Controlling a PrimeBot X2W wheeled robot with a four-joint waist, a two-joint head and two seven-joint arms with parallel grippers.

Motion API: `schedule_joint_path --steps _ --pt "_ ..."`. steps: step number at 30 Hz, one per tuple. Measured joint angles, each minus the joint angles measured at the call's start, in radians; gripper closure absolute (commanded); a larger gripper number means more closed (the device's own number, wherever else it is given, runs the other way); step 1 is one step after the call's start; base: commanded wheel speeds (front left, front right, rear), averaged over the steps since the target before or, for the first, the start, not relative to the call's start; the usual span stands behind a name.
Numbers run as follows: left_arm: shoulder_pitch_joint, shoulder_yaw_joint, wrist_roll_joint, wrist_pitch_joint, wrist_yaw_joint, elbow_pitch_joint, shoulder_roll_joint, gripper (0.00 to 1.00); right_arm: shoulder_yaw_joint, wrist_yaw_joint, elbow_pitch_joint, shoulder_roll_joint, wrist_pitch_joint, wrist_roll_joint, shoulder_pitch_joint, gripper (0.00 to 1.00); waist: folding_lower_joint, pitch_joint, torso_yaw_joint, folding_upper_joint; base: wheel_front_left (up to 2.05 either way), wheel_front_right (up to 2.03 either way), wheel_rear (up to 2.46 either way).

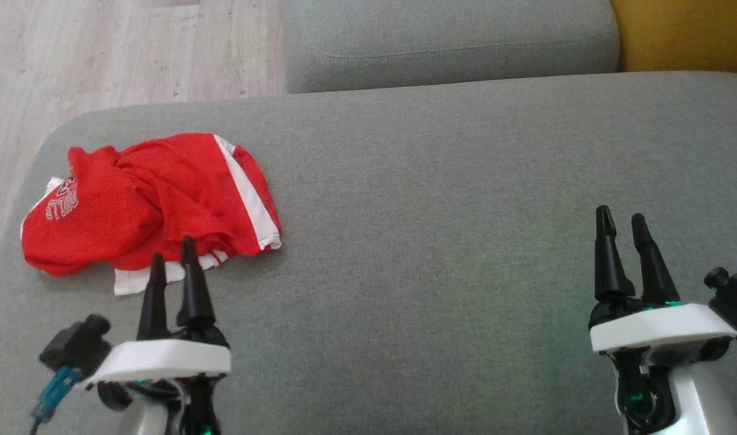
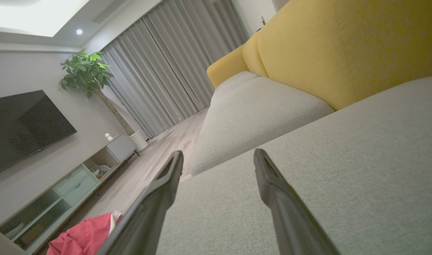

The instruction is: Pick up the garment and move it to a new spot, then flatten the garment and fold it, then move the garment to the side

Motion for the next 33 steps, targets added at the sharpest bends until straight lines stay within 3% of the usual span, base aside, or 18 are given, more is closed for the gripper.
schedule_joint_path --steps 4,9,23,33 --pt "-0.003 -0.055 0.082 -0.011 0.002 0.006 0.016 0.0 0.007 0.0 -0.007 0.0 -0.014 -0.065 0.0 0.0 0.0 -0.002 0.0 0.0 0.0 0.0 0.0" --pt "-0.01 -0.116 0.166 -0.021 0.035 0.016 0.042 0.0 0.01 0.0 -0.018 0.0 -0.024 -0.144 0.0 0.0 0.0 -0.004 -0.002 0.0 0.0 0.0 0.0" --pt "-0.086 -0.314 0.384 -0.064 0.152 0.069 0.142 0.0 0.045 0.0 -0.052 -0.001 -0.067 -0.381 0.0 0.0 0.0 -0.003 -0.005 0.0 0.0 0.0 0.0" --pt "-0.124 -0.42 0.471 -0.091 0.221 0.078 0.173 0.0 0.079 0.0 -0.076 -0.001 -0.094 -0.547 0.0 0.0 0.0 -0.003 -0.003 0.0 0.0 0.0 0.0"
